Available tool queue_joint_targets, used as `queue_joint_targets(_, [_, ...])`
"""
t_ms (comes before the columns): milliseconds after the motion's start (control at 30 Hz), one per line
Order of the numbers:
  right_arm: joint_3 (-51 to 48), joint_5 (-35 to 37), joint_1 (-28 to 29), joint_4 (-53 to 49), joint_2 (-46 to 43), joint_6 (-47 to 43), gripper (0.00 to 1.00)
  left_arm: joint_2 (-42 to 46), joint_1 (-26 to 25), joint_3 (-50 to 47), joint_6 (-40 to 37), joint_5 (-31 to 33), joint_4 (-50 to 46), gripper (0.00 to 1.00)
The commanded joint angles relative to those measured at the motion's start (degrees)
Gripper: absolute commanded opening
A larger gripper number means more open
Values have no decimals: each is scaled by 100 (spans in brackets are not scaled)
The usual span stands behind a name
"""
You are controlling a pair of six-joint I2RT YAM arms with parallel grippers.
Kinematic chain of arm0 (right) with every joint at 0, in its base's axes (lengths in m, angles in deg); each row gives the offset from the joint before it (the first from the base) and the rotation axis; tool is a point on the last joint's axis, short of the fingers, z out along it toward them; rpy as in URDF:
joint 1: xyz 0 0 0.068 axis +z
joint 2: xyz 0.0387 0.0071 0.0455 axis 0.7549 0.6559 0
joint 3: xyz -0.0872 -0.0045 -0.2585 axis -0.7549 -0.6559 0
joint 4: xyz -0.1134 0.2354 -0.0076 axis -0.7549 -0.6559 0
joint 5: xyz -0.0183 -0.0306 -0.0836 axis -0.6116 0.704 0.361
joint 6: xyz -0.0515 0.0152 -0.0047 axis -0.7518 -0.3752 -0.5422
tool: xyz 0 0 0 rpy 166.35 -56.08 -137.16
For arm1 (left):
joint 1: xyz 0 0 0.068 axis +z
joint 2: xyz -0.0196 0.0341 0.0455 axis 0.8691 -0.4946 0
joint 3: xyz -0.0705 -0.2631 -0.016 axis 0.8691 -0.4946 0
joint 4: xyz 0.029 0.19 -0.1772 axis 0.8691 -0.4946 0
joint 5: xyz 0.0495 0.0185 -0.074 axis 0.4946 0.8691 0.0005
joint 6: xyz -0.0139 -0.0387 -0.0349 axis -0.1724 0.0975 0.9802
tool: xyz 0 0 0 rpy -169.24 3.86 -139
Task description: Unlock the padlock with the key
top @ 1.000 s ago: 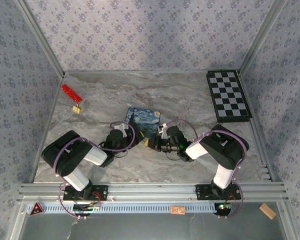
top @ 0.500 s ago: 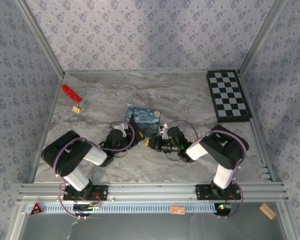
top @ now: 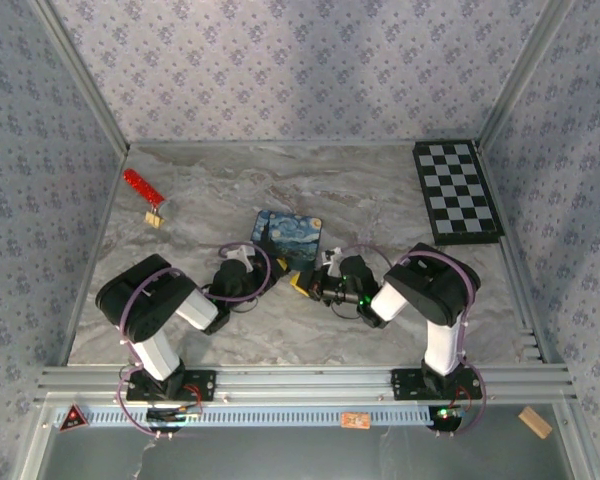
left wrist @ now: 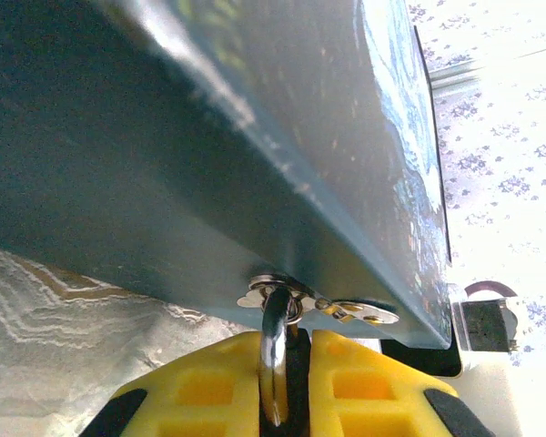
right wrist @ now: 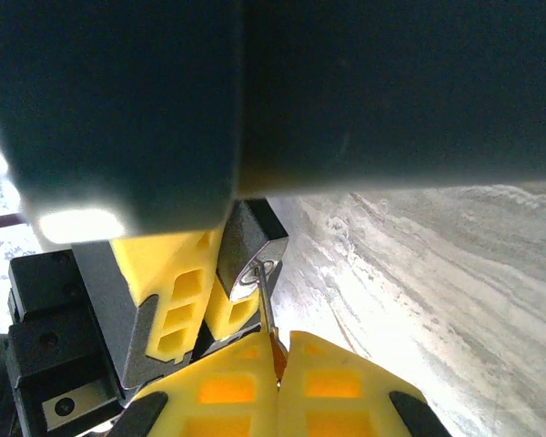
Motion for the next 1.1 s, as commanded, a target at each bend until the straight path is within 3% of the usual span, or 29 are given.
queue_joint_targets(0, [16,140,-60,504,-173,60,0,211,-246,187,-98,-518,296,6])
queue_joint_targets(267, [61,104,-170,798,63,160,0,627,-273,249,-280,-525,-177,3])
queue_joint_targets(1067, [401,-282,-362,587,-101,-70,0,221,-439,434,-189,-865,425,0])
